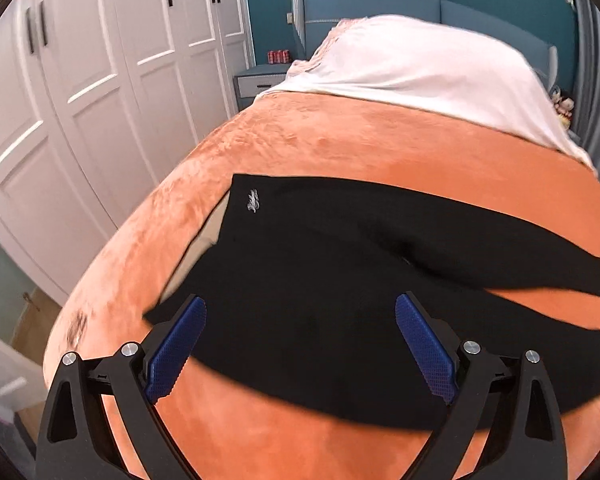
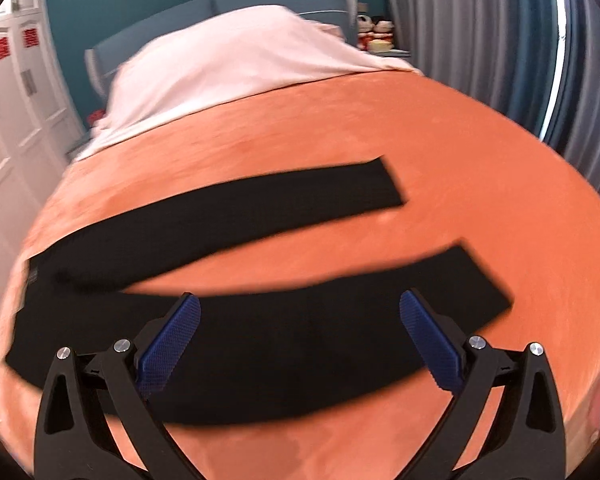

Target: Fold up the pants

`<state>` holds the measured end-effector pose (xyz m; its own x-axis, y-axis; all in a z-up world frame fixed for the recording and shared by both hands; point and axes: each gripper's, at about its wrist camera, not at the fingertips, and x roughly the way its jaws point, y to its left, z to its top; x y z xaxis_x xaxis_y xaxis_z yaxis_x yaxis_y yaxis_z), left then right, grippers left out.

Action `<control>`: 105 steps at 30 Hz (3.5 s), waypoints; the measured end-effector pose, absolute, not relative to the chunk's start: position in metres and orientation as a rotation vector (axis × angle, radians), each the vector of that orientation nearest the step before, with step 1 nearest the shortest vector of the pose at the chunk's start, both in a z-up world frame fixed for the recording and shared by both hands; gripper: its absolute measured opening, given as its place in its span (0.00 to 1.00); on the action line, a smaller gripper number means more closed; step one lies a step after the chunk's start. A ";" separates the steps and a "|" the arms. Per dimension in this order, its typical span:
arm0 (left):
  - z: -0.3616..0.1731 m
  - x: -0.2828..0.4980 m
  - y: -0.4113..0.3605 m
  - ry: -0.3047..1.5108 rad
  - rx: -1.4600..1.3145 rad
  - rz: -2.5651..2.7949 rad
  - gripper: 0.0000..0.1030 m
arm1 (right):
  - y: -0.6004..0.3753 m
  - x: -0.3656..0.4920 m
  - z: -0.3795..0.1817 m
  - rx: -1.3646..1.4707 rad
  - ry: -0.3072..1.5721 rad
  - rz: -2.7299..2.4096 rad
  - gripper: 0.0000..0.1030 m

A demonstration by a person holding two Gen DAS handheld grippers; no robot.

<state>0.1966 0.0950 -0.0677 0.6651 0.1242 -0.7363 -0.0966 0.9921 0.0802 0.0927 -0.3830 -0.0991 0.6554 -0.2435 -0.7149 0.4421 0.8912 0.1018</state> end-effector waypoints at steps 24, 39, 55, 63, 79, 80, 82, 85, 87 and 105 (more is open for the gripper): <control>-0.221 0.550 0.239 1.264 -0.058 0.253 0.60 | -0.587 0.349 -0.223 0.347 1.050 -0.515 0.48; -0.050 0.360 0.288 0.914 -0.225 0.027 0.07 | -0.522 0.207 -0.048 0.156 0.695 -0.191 0.11; -0.184 0.214 0.322 1.211 -0.082 0.167 0.16 | -0.525 0.047 -0.187 0.119 1.040 -0.231 0.15; -0.123 0.177 0.357 1.052 -0.271 0.242 0.67 | -0.536 -0.009 -0.169 0.256 0.951 -0.323 0.45; -0.169 0.164 0.343 1.215 -0.584 0.257 0.80 | -0.536 -0.015 -0.156 0.516 0.870 -0.368 0.68; -0.171 0.153 0.346 1.222 -0.623 0.254 0.80 | -0.536 -0.013 -0.158 0.522 0.870 -0.371 0.68; -0.174 0.136 0.348 1.240 -0.680 0.235 0.81 | -0.538 -0.009 -0.158 0.574 0.866 -0.374 0.68; -0.179 0.131 0.342 1.257 -0.767 0.165 0.81 | -0.533 -0.012 -0.152 0.652 0.822 -0.369 0.68; -0.186 0.140 0.338 1.275 -0.811 0.123 0.80 | -0.527 -0.015 -0.148 0.670 0.802 -0.359 0.68; -0.183 0.182 0.321 1.132 -0.588 0.100 0.13 | -0.489 -0.027 -0.153 0.663 0.839 -0.341 0.68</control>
<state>0.1824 0.3212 -0.1828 0.4373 -0.2152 -0.8732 -0.3644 0.8453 -0.3908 -0.0272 -0.4894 -0.1527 0.6313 -0.0238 -0.7752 0.5237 0.7503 0.4035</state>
